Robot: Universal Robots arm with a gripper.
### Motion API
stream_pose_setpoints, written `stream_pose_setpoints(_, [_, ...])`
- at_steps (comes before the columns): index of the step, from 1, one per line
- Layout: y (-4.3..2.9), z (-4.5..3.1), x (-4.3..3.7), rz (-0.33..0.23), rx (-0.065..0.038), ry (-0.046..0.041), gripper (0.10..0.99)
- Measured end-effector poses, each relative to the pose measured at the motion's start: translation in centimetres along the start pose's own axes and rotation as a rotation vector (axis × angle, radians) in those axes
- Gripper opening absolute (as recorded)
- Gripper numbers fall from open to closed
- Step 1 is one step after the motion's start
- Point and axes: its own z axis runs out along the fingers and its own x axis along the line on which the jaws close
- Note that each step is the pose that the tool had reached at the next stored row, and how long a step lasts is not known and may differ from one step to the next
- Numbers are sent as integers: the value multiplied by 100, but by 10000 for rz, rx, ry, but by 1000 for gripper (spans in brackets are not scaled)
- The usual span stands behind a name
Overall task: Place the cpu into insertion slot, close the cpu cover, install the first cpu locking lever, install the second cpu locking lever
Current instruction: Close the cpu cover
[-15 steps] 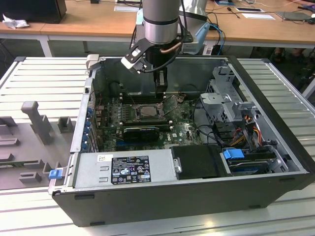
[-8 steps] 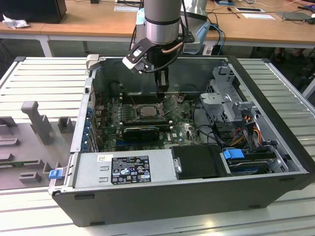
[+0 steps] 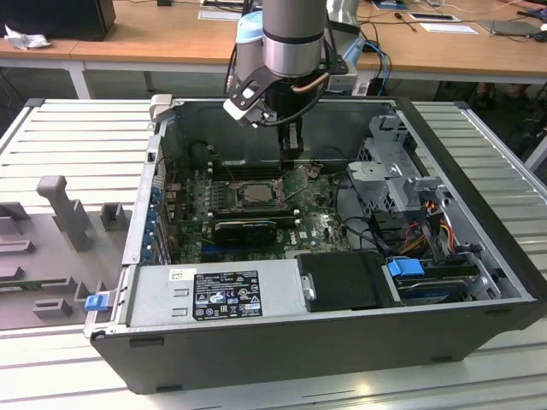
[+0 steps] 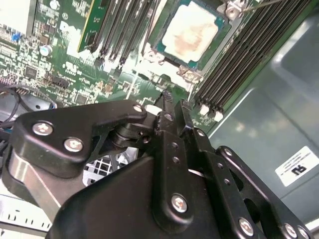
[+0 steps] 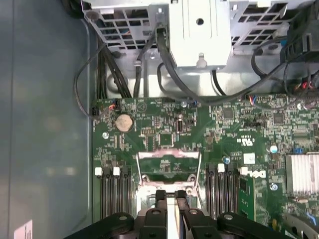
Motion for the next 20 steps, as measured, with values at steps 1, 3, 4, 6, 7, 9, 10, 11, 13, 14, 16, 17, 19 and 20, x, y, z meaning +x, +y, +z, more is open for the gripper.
stream_pose_setpoints(1, [25,2,1,-1,1,0,212])
stream_pose_setpoints(3, [70,5,2,-1,4,-2,212])
stream_pose_setpoints(4, [135,9,4,-1,15,-2,212])
stream_pose_setpoints(6, [186,15,6,0,19,-1,212])
stream_pose_setpoints(7, [195,17,6,0,18,0,212])
stream_pose_setpoints(9, [220,21,7,0,19,-2,212])
stream_pose_setpoints(10, [232,23,7,0,18,-1,212])
stream_pose_setpoints(11, [241,24,7,-1,19,-1,212])
stream_pose_setpoints(13, [282,28,9,0,18,0,212])
stream_pose_setpoints(14, [291,29,9,0,18,0,212])
stream_pose_setpoints(16, [304,31,9,0,19,-1,212])
stream_pose_setpoints(17, [313,32,10,0,18,0,212])
stream_pose_setpoints(19, [346,36,11,-1,18,1,212])
stream_pose_setpoints(20, [368,41,11,0,19,-5,212])
